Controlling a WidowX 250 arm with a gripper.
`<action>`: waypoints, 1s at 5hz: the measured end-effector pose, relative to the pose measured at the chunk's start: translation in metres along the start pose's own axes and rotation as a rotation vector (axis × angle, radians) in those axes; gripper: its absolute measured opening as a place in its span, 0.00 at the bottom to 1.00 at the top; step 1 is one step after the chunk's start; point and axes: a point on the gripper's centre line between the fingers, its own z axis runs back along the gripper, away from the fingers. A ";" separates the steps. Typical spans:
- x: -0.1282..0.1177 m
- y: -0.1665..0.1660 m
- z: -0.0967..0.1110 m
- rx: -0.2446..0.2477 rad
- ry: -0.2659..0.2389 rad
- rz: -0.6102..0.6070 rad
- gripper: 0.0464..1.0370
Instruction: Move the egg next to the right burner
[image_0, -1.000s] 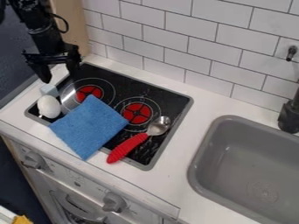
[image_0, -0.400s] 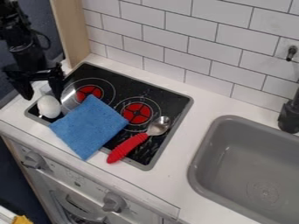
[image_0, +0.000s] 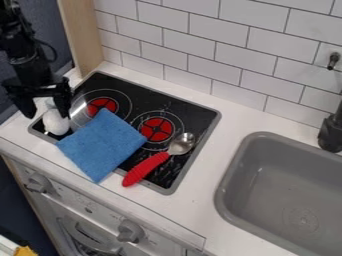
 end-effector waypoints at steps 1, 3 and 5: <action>0.001 -0.003 -0.007 0.020 0.003 -0.003 0.96; -0.001 -0.010 -0.020 0.008 -0.002 0.021 0.63; -0.001 -0.008 -0.020 0.021 -0.003 0.048 0.59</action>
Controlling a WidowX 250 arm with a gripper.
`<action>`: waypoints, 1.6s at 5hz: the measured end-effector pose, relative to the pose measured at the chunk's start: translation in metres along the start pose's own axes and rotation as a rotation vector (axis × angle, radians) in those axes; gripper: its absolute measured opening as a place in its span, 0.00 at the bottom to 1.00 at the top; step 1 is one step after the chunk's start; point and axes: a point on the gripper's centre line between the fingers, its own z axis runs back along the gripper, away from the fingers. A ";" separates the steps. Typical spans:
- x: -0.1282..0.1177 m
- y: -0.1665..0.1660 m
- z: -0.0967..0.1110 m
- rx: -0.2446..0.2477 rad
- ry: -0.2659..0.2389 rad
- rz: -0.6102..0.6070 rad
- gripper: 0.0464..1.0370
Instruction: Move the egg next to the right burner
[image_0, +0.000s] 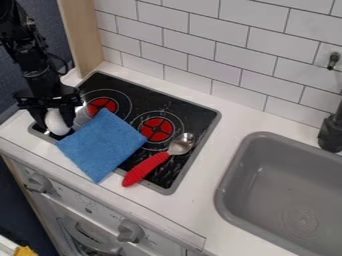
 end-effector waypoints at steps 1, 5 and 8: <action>0.001 0.003 0.011 0.022 -0.015 0.010 0.51; -0.002 -0.063 0.079 -0.101 -0.056 -0.144 0.35; 0.002 -0.192 0.045 -0.186 0.096 -0.405 0.34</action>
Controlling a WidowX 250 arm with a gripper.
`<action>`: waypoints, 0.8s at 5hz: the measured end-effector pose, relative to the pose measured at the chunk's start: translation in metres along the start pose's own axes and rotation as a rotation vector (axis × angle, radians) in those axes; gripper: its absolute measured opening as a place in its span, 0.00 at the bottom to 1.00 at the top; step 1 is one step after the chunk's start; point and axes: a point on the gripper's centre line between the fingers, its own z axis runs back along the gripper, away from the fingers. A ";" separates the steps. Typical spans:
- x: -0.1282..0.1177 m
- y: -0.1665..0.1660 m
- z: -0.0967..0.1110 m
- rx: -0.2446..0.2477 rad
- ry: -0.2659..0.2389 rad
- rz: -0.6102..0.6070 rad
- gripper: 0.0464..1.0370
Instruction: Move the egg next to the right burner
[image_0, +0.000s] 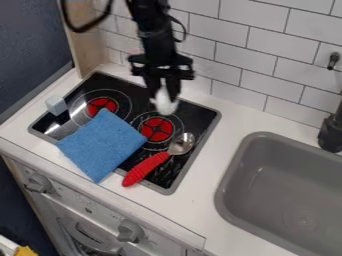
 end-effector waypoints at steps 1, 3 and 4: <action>0.018 -0.010 -0.013 -0.021 0.013 -0.023 0.34; 0.029 -0.023 -0.038 -0.085 0.058 -0.045 0.41; 0.025 -0.026 -0.047 -0.094 0.091 -0.055 0.73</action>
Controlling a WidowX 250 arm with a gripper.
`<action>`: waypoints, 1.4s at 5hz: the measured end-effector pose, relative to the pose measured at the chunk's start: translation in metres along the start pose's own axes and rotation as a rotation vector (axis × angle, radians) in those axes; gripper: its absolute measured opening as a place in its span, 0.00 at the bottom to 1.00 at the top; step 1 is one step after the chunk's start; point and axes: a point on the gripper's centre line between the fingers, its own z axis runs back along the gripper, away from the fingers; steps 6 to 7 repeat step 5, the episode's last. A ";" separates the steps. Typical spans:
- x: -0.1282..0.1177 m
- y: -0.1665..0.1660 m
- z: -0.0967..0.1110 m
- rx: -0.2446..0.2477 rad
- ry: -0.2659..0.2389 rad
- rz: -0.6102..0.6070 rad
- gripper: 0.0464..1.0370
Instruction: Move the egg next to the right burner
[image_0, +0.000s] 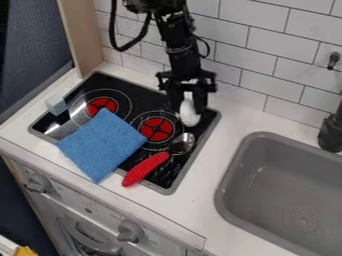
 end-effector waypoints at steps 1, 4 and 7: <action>0.000 0.001 0.000 0.012 0.002 -0.014 0.96; -0.007 -0.002 0.035 0.046 -0.027 -0.036 0.96; -0.014 0.004 0.057 0.042 -0.065 -0.007 0.96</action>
